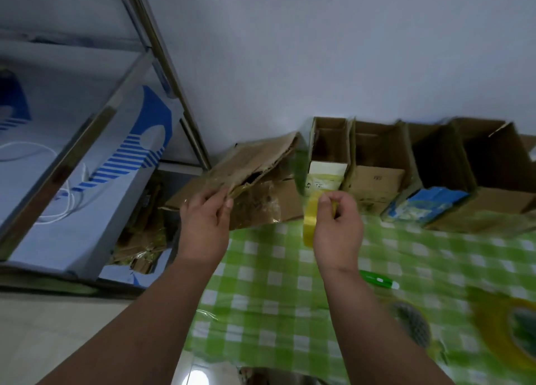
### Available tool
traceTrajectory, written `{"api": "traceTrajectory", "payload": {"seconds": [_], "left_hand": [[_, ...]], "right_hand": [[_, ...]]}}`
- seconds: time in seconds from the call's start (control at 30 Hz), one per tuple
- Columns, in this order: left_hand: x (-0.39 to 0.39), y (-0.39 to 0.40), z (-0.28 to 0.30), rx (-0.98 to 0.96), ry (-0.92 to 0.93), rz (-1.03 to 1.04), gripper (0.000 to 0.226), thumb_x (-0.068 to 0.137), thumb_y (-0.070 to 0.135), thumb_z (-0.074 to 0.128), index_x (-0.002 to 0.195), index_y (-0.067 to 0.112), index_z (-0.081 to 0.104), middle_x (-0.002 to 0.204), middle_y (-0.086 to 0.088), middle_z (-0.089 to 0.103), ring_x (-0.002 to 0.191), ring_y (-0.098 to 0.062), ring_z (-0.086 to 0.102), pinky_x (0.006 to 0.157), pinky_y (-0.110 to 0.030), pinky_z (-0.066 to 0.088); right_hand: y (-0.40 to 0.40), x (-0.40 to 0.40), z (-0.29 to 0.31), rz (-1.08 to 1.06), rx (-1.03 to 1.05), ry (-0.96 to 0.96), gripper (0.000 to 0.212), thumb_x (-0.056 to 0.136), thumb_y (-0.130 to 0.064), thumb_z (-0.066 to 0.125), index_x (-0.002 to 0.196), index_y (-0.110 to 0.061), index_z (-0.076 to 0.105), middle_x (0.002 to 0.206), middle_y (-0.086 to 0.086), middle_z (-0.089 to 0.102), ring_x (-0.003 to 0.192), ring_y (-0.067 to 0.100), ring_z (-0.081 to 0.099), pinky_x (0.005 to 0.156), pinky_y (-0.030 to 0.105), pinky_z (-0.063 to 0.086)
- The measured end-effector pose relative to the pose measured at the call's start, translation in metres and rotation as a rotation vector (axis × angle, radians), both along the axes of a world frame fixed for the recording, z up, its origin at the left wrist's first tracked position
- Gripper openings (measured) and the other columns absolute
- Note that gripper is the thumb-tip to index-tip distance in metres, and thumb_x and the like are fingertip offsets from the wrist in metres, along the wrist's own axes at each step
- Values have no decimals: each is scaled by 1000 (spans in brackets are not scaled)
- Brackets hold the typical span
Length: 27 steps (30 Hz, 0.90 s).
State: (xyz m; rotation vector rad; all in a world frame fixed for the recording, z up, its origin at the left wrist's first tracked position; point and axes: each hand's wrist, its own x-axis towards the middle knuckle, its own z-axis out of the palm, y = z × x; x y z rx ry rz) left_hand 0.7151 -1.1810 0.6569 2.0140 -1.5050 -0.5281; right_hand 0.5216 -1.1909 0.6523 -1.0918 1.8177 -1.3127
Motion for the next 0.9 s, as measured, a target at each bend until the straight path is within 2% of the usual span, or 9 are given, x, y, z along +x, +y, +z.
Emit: {"api": "traceTrajectory", "payload": {"seconds": [0.13,0.23,0.3,0.43,0.53,0.6,0.7,0.83,0.9], "left_hand": [[-3,-2,6,-36,23,-22,30,102,21,48,121,10,68,123,-17,61,116,-35,50,103,-48,38],[-1,-4,10,-58,68,19,32,104,25,42,115,10,68,115,-15,63,111,-33,53,97,-48,43],[2,-5,16,-119,167,89,28,105,27,41,108,14,66,104,-10,64,101,-26,58,87,-39,47],[14,-10,33,-287,353,325,21,106,33,39,97,27,57,87,15,59,77,12,55,70,-10,41],[24,-13,46,-356,509,499,21,107,36,35,113,31,55,94,20,55,78,19,54,65,2,40],[31,-11,54,-383,652,622,35,107,36,33,136,26,48,110,14,59,93,7,58,81,-5,44],[41,0,57,-348,758,741,42,104,33,32,144,25,43,138,-3,54,120,-22,54,107,-35,40],[41,24,44,-253,861,742,42,96,38,35,136,30,48,139,-3,52,120,-26,51,104,-44,42],[37,38,36,-193,867,759,42,92,41,36,129,31,52,139,1,52,125,-27,49,111,-50,36]], "right_hand": [[-4,6,5,114,-71,-72,19,98,-29,55,83,-39,56,69,-21,56,60,-1,48,57,17,39],[-12,16,-7,213,23,-128,16,97,-24,58,83,-32,58,70,-16,57,59,-6,49,53,10,37],[-12,20,-21,227,121,-152,16,97,-24,58,82,-30,58,70,-12,55,55,-5,47,52,14,39],[-5,19,-36,197,179,-188,18,96,-22,59,80,-29,59,63,-13,52,49,-4,46,47,14,37],[-6,10,-31,160,172,-216,16,96,-20,60,81,-27,60,67,-10,51,50,-7,46,46,8,35],[-9,2,-22,122,174,-230,16,95,-21,60,80,-28,59,74,-8,55,56,-4,49,48,9,38],[-10,-12,-8,47,173,-268,15,93,-24,59,79,-28,59,81,-7,59,72,10,53,59,25,40],[-3,-36,6,-27,202,-365,13,93,-37,54,88,-28,62,101,3,67,98,32,63,89,49,51],[3,-51,13,-41,221,-369,20,94,-45,51,97,-29,63,108,1,65,100,28,62,93,49,48]]}}
